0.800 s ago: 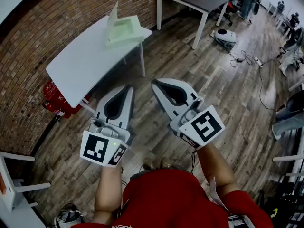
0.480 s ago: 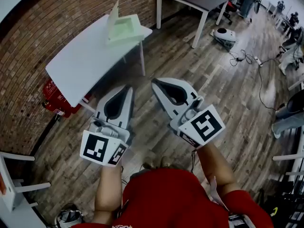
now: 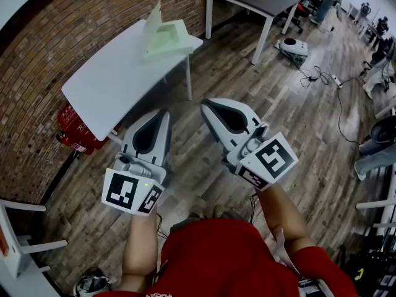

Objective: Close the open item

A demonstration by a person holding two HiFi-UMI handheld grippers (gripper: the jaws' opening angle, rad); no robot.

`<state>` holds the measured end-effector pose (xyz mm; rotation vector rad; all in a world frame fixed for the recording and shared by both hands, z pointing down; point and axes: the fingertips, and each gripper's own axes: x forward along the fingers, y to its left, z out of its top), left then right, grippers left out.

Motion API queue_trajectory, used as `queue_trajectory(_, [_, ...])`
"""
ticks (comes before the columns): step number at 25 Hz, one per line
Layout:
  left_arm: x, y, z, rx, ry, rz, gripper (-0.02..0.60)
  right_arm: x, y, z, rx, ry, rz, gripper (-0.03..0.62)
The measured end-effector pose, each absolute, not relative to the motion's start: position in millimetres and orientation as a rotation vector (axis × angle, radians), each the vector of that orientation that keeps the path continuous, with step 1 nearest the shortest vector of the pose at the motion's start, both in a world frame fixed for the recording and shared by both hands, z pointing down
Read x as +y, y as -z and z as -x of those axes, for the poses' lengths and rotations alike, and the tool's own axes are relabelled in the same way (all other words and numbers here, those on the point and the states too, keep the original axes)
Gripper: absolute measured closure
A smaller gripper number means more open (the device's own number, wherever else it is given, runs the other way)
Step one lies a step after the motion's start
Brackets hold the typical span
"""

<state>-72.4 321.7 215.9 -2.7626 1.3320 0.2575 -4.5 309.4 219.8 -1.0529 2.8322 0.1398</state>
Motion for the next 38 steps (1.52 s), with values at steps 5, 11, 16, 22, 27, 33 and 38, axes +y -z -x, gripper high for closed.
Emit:
queue_trajectory(5, [314,-215,95,1.325,-0.268,2.759,0.569,301,-221,19,2.828,-0.133,1.08,0.563])
queue_trajectory(11, [305,-220,114,1.318,-0.29,2.771,0.569,296,-222,29,2.834,-0.165,1.14,0.563])
queue_trajectory(16, [295,-224,122,1.318,-0.298,2.781,0.569,287,-225,32,2.843,-0.167,1.17,0.562])
queue_trajectory(22, [277,-230,127,1.328,-0.278,2.787,0.569,269,-230,33,2.852,-0.172,1.186,0.563])
queue_trajectory(27, [253,-237,127,1.343,-0.256,2.783,0.569,242,-237,29,2.849,-0.157,1.18,0.563])
queue_trajectory(33, [205,-236,125,1.367,-0.23,2.76,0.569,191,-234,23,2.847,-0.172,1.169,0.563])
queue_trajectory(38, [165,-241,115,1.394,-0.21,2.744,0.569,151,-238,12,2.859,-0.182,1.162,0.563])
